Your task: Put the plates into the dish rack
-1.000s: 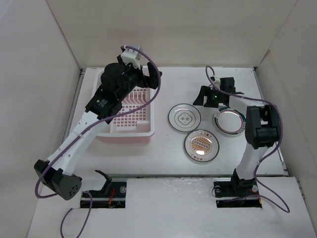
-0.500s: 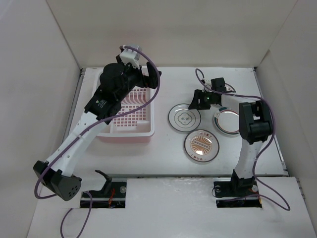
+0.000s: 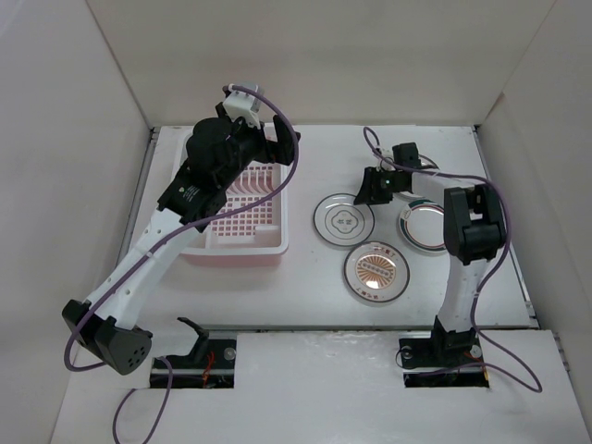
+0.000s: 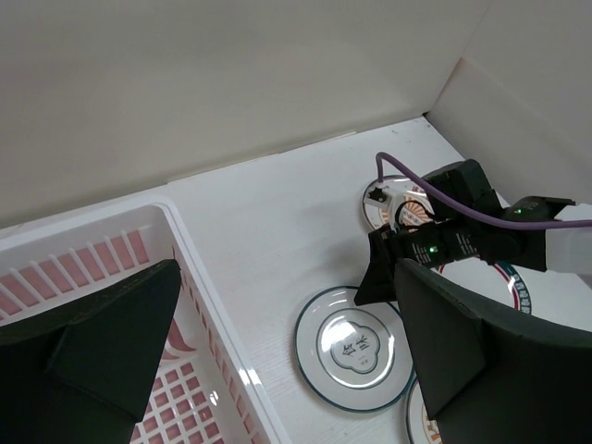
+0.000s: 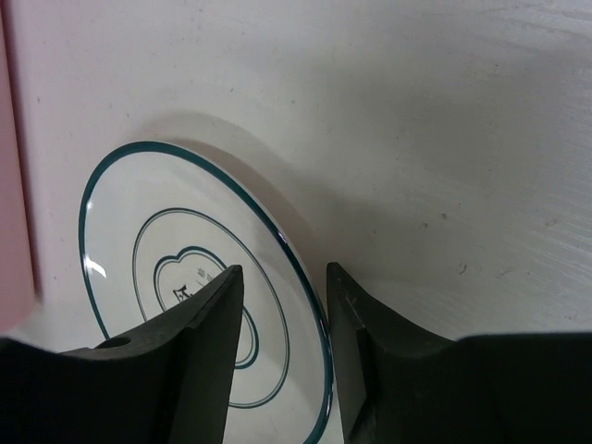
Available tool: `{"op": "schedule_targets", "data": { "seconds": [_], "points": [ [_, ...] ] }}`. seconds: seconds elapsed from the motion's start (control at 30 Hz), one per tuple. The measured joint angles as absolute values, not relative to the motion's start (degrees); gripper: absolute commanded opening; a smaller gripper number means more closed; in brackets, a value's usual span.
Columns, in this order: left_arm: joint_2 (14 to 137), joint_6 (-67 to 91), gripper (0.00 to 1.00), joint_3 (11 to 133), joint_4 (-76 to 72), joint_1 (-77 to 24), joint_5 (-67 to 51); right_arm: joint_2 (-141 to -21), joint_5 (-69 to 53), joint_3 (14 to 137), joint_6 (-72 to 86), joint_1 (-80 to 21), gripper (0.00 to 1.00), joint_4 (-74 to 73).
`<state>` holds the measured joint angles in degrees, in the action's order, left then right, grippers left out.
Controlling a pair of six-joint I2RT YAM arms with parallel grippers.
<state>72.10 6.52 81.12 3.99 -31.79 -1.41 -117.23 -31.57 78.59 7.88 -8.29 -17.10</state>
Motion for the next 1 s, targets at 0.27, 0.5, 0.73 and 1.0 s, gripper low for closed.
{"op": "schedule_targets", "data": {
  "seconds": [0.27, 0.5, 0.73, 1.0],
  "points": [
    [72.10, 6.52, 1.00, 81.03, 4.14, -31.79, -1.39, -118.50, -31.48, 80.62, 5.98, -8.21, 0.40, -19.77],
    [72.10, 6.52, 1.00, 81.03, 4.14, -31.79, -1.39, -119.02, -31.27, 81.52, 5.13, -7.94, 0.31, -21.06],
    [72.10, 6.52, 1.00, 81.03, 4.14, -31.79, -1.21, -119.20, -31.97, 81.58, 5.08, -7.92, 0.00, -22.85],
    [72.10, 6.52, 1.00, 81.03, 4.14, -31.79, -0.78, -119.28, -32.21, 81.58, 5.08, -7.92, 0.00, -23.05]
  ]
}}
